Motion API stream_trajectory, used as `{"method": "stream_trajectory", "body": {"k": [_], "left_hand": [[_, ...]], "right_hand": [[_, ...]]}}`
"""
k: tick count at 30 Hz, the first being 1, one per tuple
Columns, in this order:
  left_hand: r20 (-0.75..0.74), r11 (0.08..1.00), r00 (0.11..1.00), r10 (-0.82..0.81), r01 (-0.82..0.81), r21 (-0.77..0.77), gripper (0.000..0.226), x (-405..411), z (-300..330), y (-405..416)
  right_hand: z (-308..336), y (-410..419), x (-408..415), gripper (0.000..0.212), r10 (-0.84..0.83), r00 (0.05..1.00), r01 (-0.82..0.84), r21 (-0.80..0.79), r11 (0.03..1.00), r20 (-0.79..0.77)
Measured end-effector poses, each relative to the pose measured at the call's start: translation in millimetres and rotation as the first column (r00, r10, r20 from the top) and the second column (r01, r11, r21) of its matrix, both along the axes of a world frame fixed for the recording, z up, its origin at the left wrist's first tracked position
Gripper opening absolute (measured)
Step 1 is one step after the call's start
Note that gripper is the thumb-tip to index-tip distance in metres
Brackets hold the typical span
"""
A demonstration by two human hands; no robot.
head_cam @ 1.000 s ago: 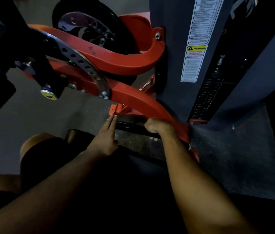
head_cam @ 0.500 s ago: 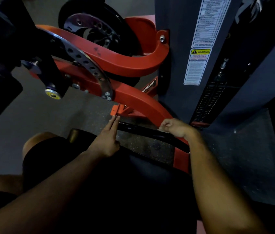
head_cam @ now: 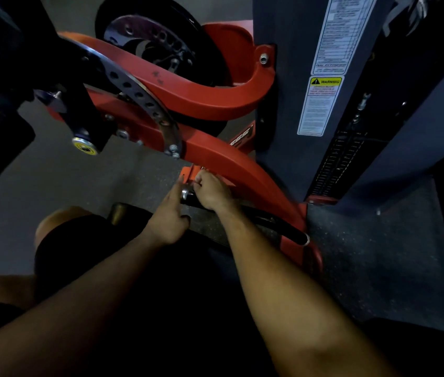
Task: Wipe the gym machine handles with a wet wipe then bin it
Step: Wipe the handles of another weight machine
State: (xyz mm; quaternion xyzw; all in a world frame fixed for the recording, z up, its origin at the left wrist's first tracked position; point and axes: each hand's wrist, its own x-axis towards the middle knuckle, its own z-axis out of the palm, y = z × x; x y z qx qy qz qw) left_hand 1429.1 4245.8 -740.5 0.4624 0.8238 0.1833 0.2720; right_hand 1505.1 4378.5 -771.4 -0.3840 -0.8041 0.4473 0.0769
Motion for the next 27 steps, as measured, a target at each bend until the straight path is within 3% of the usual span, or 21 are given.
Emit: {"method": "stream_trajectory", "body": {"k": [3,6,9,13,16,22,27], "left_hand": [[0.081,0.991,0.989,0.124,-0.128,0.035,0.095,-3,1,-2],[0.085,0.992,0.989,0.124,-0.126,0.022,0.089,-3,0,-4],[0.090,0.992,0.988,0.127,-0.129,0.015,0.090,-2,0,-5],[0.087,0.991,0.987,0.135,-0.136,0.002,0.089,-2,3,-5],[0.086,0.992,0.989,0.124,-0.124,-0.008,0.090,-2,4,-5],[0.065,0.993,0.991,0.120,-0.120,-0.004,0.087,-2,3,-4],[0.069,0.994,0.992,0.109,-0.108,-0.012,0.084,-1,4,-4]], "right_hand": [[0,5,-3,0.011,0.079,0.997,-0.080,-0.078,0.994,-0.015],[-4,20,14,0.013,0.134,0.986,-0.151,-0.194,0.969,-0.098],[-9,41,45,0.013,0.185,0.981,-0.192,-0.245,0.950,-0.053],[-19,52,66,0.015,0.116,0.993,-0.112,-0.244,0.963,0.001],[-21,43,57,0.008,0.055,0.998,-0.053,-0.148,0.988,0.007],[-3,13,26,0.017,0.076,0.997,-0.078,0.079,0.994,0.029],[7,-2,8,0.015,0.133,0.991,-0.127,0.332,0.935,0.005]]}}
